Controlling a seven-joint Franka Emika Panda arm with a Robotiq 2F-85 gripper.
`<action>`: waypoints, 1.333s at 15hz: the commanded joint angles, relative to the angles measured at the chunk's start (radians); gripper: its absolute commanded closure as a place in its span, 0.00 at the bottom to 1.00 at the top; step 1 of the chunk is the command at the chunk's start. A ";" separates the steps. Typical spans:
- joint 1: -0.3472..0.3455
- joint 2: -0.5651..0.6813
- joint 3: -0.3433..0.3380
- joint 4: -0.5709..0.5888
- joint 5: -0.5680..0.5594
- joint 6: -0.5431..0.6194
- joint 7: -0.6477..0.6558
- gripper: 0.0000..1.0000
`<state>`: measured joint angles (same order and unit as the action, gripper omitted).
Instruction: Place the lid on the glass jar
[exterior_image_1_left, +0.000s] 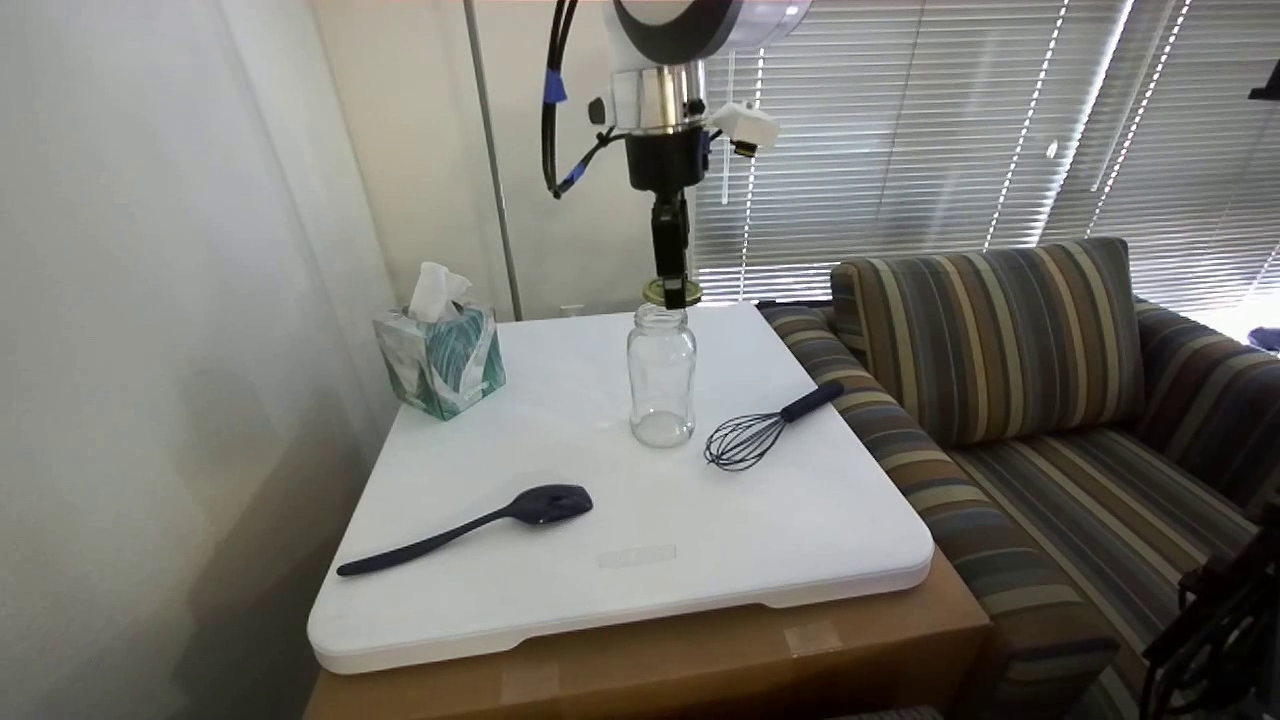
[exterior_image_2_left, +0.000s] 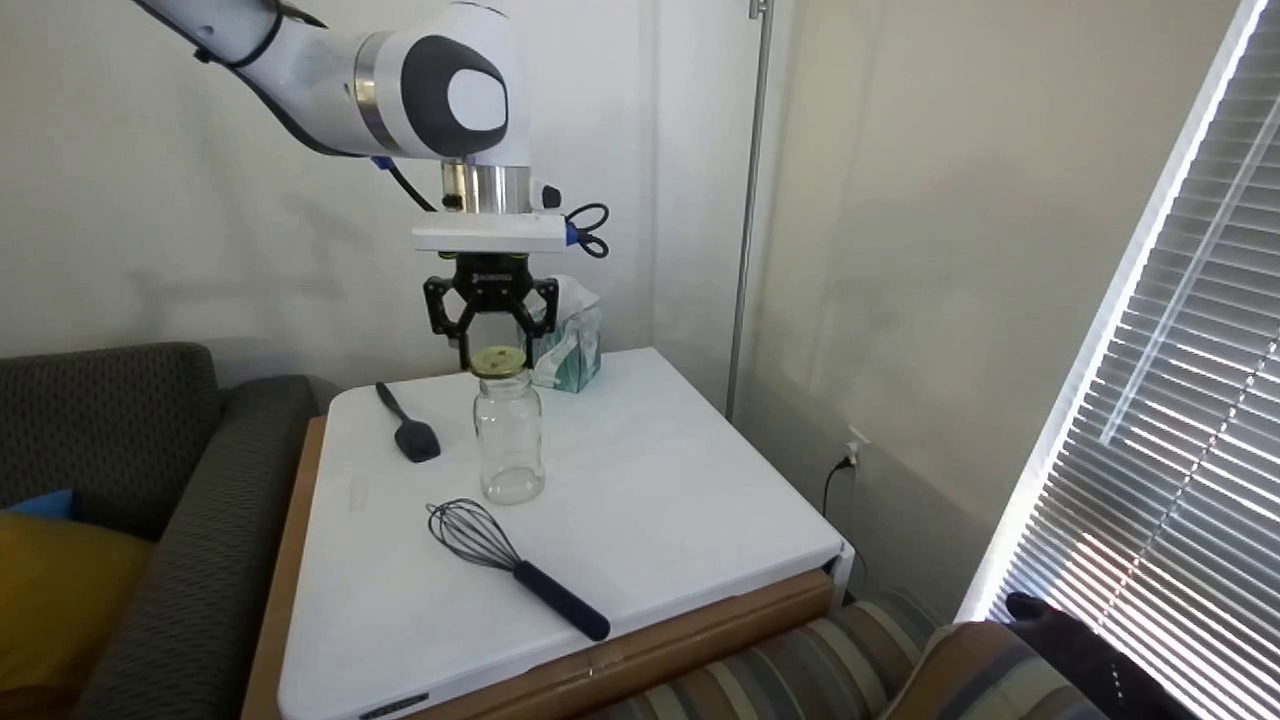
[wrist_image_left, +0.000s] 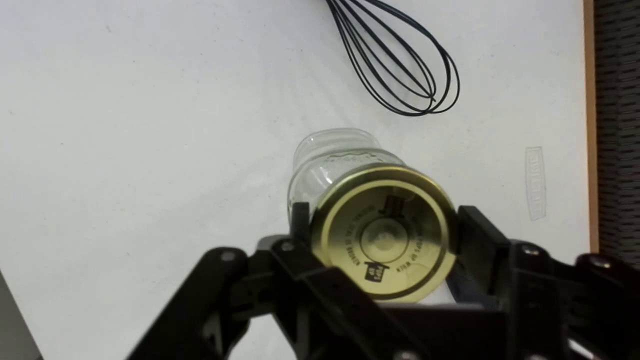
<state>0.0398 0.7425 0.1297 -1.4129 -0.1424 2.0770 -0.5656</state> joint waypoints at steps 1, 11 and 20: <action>-0.033 -0.008 0.023 -0.039 0.032 0.033 -0.051 0.53; -0.018 0.040 0.013 -0.017 0.025 0.111 -0.055 0.53; 0.007 0.065 -0.011 0.009 -0.024 0.088 -0.030 0.53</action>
<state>0.0336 0.7784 0.1357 -1.4277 -0.1364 2.1801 -0.6039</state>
